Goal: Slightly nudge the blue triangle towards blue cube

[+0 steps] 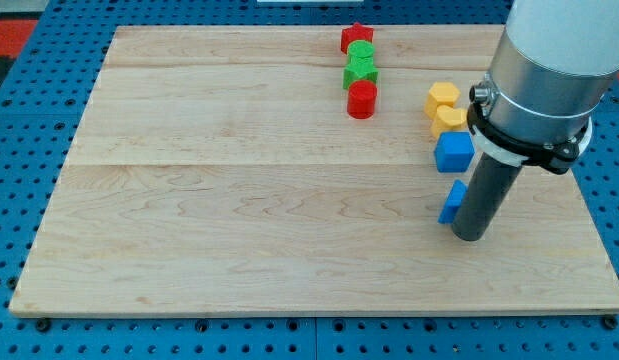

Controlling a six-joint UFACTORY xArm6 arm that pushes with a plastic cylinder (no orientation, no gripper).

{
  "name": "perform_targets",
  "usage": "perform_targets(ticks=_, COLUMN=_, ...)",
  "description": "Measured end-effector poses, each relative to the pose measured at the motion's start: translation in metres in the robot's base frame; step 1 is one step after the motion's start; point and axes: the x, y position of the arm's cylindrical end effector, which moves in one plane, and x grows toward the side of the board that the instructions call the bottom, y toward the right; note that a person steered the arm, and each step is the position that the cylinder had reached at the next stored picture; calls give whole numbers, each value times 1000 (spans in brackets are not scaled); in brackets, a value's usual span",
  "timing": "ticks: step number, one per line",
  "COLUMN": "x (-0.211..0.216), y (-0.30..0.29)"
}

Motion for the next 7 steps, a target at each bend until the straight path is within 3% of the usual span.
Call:
perform_targets(ticks=4, x=-32, y=4)
perform_targets(ticks=5, x=-19, y=4)
perform_targets(ticks=6, x=3, y=-12)
perform_targets(ticks=7, x=3, y=-69)
